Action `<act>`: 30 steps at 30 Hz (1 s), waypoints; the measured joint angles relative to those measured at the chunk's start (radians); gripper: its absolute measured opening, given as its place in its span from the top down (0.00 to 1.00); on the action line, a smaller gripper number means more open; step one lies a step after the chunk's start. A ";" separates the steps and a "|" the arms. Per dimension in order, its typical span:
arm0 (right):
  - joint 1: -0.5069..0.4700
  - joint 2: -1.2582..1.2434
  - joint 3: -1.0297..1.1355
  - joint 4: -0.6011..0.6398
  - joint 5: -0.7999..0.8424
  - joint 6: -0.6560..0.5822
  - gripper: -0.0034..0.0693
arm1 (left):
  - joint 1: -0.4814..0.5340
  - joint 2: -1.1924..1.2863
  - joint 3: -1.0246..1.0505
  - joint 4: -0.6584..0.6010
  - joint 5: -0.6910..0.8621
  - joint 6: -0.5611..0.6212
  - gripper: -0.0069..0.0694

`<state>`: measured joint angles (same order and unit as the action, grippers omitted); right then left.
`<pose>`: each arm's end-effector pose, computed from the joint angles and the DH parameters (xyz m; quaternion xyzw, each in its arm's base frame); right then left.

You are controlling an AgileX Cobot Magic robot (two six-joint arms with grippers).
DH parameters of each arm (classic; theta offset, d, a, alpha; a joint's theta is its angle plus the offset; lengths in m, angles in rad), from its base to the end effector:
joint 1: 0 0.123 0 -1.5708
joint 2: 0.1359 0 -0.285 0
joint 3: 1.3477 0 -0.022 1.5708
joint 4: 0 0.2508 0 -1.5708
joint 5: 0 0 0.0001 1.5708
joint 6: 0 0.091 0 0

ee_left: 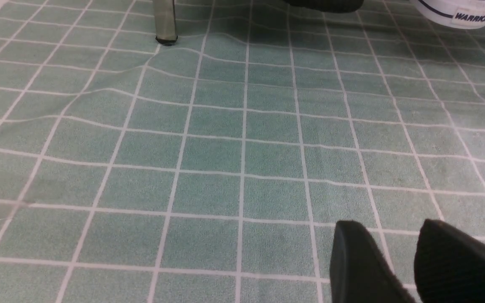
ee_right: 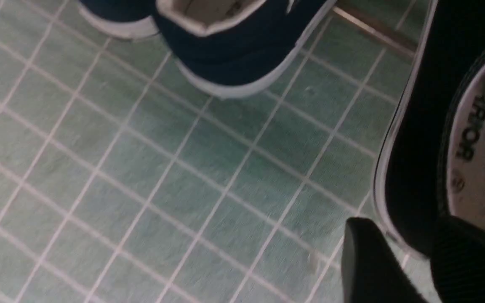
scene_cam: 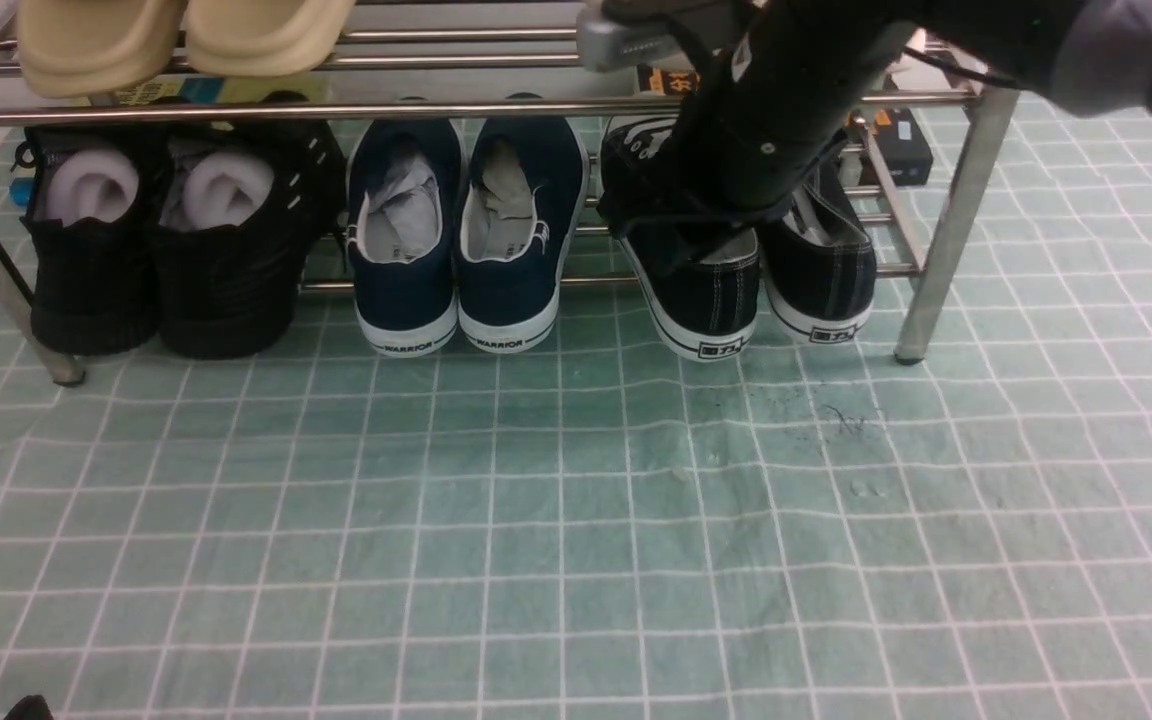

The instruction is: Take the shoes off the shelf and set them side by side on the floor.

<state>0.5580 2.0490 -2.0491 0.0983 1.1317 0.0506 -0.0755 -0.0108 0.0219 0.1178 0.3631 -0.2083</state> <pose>0.3840 0.2492 0.3214 -0.2337 0.9357 0.1240 0.2334 0.0530 -0.0002 0.1739 -0.0216 0.7999 -0.0353 0.5987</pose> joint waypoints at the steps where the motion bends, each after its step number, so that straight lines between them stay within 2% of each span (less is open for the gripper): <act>1: 0.000 0.029 -0.026 -0.021 -0.011 0.000 0.54 | 0.000 0.000 0.000 0.000 0.000 0.000 0.60; 4: 0.000 0.081 -0.062 -0.069 -0.034 0.001 0.44 | 0.000 0.000 0.000 0.000 0.000 0.000 0.60; 6: 0.000 0.106 -0.066 -0.098 -0.058 0.001 0.42 | 0.000 0.000 0.000 0.000 0.000 0.000 0.60; 13: 0.000 0.166 -0.070 -0.152 -0.115 0.001 0.41 | 0.000 0.000 0.000 0.000 0.000 0.000 0.60; 16: 0.000 0.181 -0.070 -0.155 -0.121 0.001 0.50 | 0.000 0.000 0.000 0.000 0.000 0.000 0.60; 20: 0.002 0.174 -0.072 -0.151 -0.104 0.001 0.82 | 0.000 0.000 0.000 0.000 0.000 0.000 0.60; 22: 0.002 0.167 -0.074 -0.149 -0.086 0.001 0.93 | 0.000 0.000 0.000 0.000 0.000 0.000 0.60; 30: 0.010 0.133 -0.174 -0.111 0.101 -0.003 0.95 | 0.000 0.000 0.000 0.000 0.000 0.000 0.60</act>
<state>0.5683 2.1822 -2.2230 -0.0127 1.2331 0.0475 -0.0755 -0.0108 0.0219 0.1178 0.3631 -0.2083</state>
